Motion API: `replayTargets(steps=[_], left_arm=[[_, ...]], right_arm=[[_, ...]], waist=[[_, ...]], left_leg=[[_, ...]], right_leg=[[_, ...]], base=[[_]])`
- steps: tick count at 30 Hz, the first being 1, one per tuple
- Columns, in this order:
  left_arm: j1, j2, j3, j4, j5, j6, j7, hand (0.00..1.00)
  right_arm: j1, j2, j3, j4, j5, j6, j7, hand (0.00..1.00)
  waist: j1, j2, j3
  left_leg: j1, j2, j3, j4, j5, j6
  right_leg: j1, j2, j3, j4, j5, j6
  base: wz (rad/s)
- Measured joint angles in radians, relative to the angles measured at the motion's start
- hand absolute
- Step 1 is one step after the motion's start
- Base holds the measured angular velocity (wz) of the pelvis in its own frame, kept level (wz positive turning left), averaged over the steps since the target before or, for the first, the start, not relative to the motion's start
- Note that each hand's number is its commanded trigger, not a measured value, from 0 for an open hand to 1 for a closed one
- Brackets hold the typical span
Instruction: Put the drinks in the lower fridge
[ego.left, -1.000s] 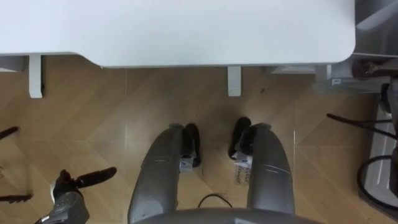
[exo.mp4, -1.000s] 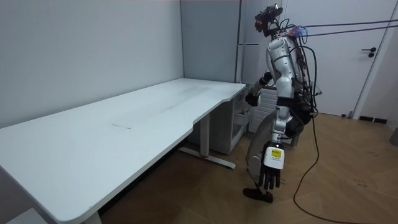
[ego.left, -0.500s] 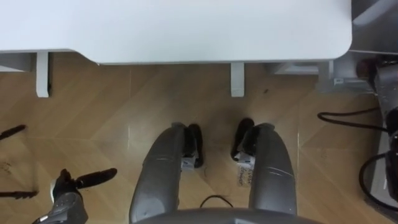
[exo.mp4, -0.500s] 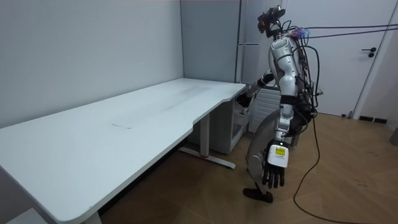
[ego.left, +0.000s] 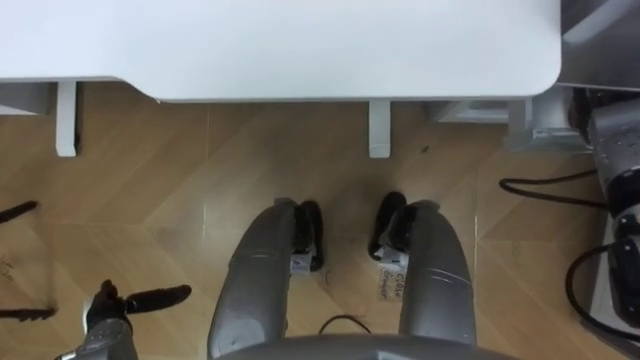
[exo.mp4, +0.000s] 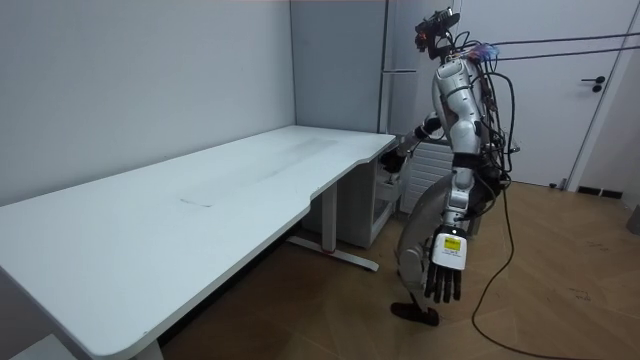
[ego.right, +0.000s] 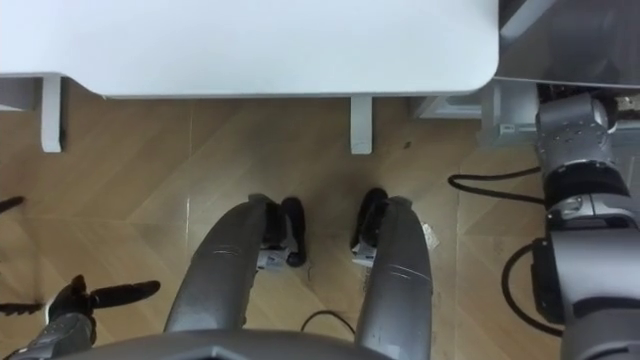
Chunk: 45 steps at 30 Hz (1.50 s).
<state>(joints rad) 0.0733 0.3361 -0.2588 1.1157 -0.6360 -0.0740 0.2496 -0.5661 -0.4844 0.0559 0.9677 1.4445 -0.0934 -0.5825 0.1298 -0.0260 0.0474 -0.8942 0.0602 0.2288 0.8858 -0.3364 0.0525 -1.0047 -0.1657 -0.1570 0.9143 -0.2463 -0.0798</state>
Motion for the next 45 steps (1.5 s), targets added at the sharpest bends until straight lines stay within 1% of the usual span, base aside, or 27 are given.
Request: replayTargets(steps=[7, 11, 14, 17, 21, 24, 25, 26, 27, 29, 31, 33, 37, 40, 41, 45], left_arm=[[0.007, 0.0, -0.01, 0.001, 0.0, 0.0, -0.005, 0.0], [0.008, 0.001, -0.014, -0.003, 0.0, 0.004, -0.005, 0.0], [0.011, 0.004, -0.014, -0.03, 0.0, 0.011, -0.005, 0.0], [0.011, 0.005, -0.014, -0.056, 0.0, 0.021, -0.004, 0.0], [0.011, 0.006, -0.013, -0.087, 0.0, 0.025, -0.001, 0.0], [0.011, 0.006, -0.013, -0.088, 0.0, 0.026, -0.001, 0.0], [0.012, 0.007, -0.013, -0.087, -0.001, 0.028, -0.001, 0.0], [0.011, 0.008, -0.013, -0.088, -0.001, 0.028, -0.002, 0.0], [0.011, 0.009, -0.013, -0.09, -0.001, 0.028, -0.004, 0.0], [0.011, 0.009, -0.012, -0.083, -0.002, 0.027, -0.005, 0.0], [0.011, 0.009, -0.01, -0.082, -0.004, 0.025, -0.005, 0.0], [0.012, 0.008, -0.01, -0.081, -0.019, 0.022, -0.005, 0.0], [0.015, 0.008, -0.01, -0.077, -0.039, 0.025, -0.004, 0.0], [0.016, 0.008, -0.006, -0.079, -0.038, 0.027, -0.003, 0.0], [0.016, 0.008, 0.001, -0.08, -0.037, 0.03, -0.003, 0.0], [0.018, 0.008, 0.024, -0.08, -0.037, 0.032, -0.003, 0.0]], right_arm=[[0.001, 0.005, 0.004, 0.022, -0.003, 0.0, 0.018, 0.0], [0.001, 0.004, 0.003, 0.054, -0.002, 0.0, 0.075, 0.0], [0.001, 0.004, 0.003, 0.084, -0.002, 0.0, 0.119, 0.0], [0.002, 0.004, 0.004, 0.087, -0.001, 0.003, 0.134, 0.0], [0.011, 0.004, 0.004, 0.092, -0.001, 0.007, 0.165, 0.0], [0.025, 0.004, 0.005, 0.109, -0.003, 0.02, 0.219, 0.0], [0.029, 0.004, 0.004, 0.109, -0.003, 0.025, 0.237, 0.0], [0.032, 0.006, 0.004, 0.113, 0.0, 0.046, 0.23, 0.0], [0.042, 0.006, 0.007, 0.112, -0.006, 0.049, 0.246, 0.0], [0.043, 0.004, 0.007, 0.111, -0.006, 0.048, 0.268, 0.0], [0.052, 0.002, 0.007, 0.111, -0.011, 0.048, 0.279, 0.0], [0.076, 0.002, 0.007, 0.111, -0.016, 0.042, 0.303, 0.0], [0.11, 0.001, 0.002, 0.109, -0.031, 0.038, 0.315, 0.0], [0.125, 0.001, 0.001, 0.107, -0.051, 0.039, 0.324, 0.0], [0.131, 0.001, 0.001, 0.107, -0.064, 0.039, 0.326, 0.0], [0.143, 0.001, 0.001, 0.107, -0.081, 0.039, 0.338, 0.0]], waist=[[0.0, 0.0, 0.0002], [-0.004, 0.0, 0.0004], [-0.001, -0.001, 0.0009], [0.0, -0.001, 0.001], [-0.002, -0.002, 0.0015], [-0.006, -0.005, 0.0031], [-0.007, -0.007, 0.0031], [-0.009, -0.008, 0.0031], [-0.01, -0.007, 0.003], [-0.018, -0.007, 0.003], [-0.018, -0.008, 0.0025], [-0.018, -0.008, 0.0015], [-0.018, -0.007, 0.0003], [-0.019, -0.006, -0.0002], [-0.018, -0.005, -0.0016], [-0.016, -0.004, -0.0029]], left_leg=[[0.015, 0.0, -0.012, -0.009, 0.0, 0.0], [0.017, 0.001, -0.016, -0.016, 0.001, -0.001], [0.017, 0.007, -0.016, -0.019, 0.0, 0.0], [0.016, 0.014, -0.013, -0.02, 0.0, 0.0], [0.017, 0.015, -0.011, -0.024, 0.0, 0.0], [0.027, 0.016, -0.008, -0.027, -0.001, -0.001], [0.033, 0.016, -0.008, -0.03, -0.002, -0.001], [0.035, 0.016, -0.008, -0.032, -0.002, -0.001], [0.035, 0.016, -0.008, -0.036, -0.002, -0.001], [0.043, 0.016, -0.009, -0.039, -0.001, 0.001], [0.059, 0.016, -0.013, -0.042, 0.0, 0.005], [0.082, 0.017, -0.019, -0.058, 0.0, 0.005], [0.108, 0.016, -0.028, -0.071, -0.001, 0.008], [0.121, 0.014, -0.031, -0.072, -0.004, 0.011], [0.123, 0.014, -0.031, -0.072, -0.005, 0.011], [0.131, 0.012, -0.031, -0.072, -0.005, 0.011]], right_leg=[[0.024, 0.001, -0.011, -0.015, 0.0, 0.001], [0.027, 0.0, -0.013, -0.021, -0.001, 0.004], [0.03, 0.008, -0.011, -0.032, 0.004, 0.006], [0.031, 0.013, -0.012, -0.04, 0.007, 0.005], [0.033, 0.015, -0.014, -0.044, 0.008, 0.003], [0.042, 0.017, -0.015, -0.049, 0.01, -0.001], [0.048, 0.017, -0.015, -0.052, 0.009, 0.0], [0.051, 0.017, -0.016, -0.054, 0.007, 0.004], [0.053, 0.019, -0.017, -0.061, 0.01, 0.005], [0.062, 0.019, -0.018, -0.066, 0.017, -0.003], [0.083, 0.021, -0.022, -0.074, 0.017, -0.001], [0.114, 0.027, -0.03, -0.101, 0.021, 0.004], [0.149, 0.028, -0.038, -0.122, 0.024, 0.01], [0.162, 0.026, -0.04, -0.123, 0.021, 0.014], [0.165, 0.026, -0.041, -0.123, 0.021, 0.015], [0.173, 0.024, -0.041, -0.12, 0.02, 0.014]], base=[[0.02], [0.01], [-0.04], [-0.06], [0.0], [0.0], [0.0], [0.0], [0.0], [0.0], [0.0], [0.0], [0.02], [0.0], [0.0], [0.0]])
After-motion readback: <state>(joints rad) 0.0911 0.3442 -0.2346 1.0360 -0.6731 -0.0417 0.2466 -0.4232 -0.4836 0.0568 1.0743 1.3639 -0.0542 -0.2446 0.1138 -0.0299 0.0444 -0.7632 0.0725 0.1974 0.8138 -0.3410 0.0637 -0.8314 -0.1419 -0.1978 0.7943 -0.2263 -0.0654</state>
